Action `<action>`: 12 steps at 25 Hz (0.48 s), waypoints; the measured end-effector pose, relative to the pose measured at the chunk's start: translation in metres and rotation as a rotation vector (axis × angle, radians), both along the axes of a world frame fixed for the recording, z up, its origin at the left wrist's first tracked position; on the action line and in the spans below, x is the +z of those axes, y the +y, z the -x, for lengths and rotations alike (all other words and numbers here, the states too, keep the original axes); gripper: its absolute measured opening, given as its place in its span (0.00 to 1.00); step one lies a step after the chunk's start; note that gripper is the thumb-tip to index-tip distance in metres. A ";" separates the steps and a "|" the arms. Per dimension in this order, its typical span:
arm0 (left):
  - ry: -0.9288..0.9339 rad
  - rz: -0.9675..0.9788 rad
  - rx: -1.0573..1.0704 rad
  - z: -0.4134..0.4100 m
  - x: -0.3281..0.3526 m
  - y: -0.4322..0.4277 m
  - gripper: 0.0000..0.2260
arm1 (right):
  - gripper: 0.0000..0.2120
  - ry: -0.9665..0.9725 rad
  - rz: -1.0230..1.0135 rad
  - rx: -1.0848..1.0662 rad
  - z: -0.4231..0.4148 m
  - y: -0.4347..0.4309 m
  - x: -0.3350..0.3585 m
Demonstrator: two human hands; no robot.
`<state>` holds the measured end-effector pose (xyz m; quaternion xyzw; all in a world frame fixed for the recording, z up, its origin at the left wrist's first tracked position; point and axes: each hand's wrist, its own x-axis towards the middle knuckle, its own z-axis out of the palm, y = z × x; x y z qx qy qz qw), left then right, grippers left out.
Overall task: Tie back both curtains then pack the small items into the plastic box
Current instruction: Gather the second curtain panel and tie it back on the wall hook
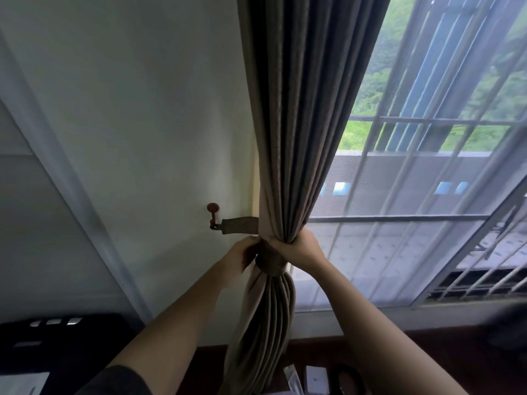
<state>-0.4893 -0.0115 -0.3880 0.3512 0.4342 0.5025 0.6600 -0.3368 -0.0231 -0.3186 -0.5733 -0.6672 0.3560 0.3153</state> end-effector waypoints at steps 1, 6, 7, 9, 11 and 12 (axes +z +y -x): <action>-0.015 -0.023 -0.062 0.001 0.001 -0.004 0.12 | 0.18 0.007 0.014 0.025 -0.001 0.002 0.000; 0.064 -0.092 -0.259 0.007 -0.003 -0.011 0.17 | 0.18 0.047 0.079 0.155 -0.005 0.010 0.001; 0.097 -0.108 -0.249 0.007 -0.004 -0.010 0.16 | 0.20 0.050 0.088 0.187 -0.006 0.012 0.002; 0.118 -0.116 -0.226 0.007 -0.004 -0.007 0.15 | 0.22 0.065 0.111 0.238 -0.008 0.014 0.003; 0.111 -0.092 -0.194 0.005 -0.007 -0.004 0.15 | 0.24 0.102 0.167 0.299 -0.009 0.013 0.004; 0.105 -0.087 -0.179 0.004 -0.010 -0.002 0.16 | 0.24 0.137 0.200 0.338 -0.010 0.013 0.003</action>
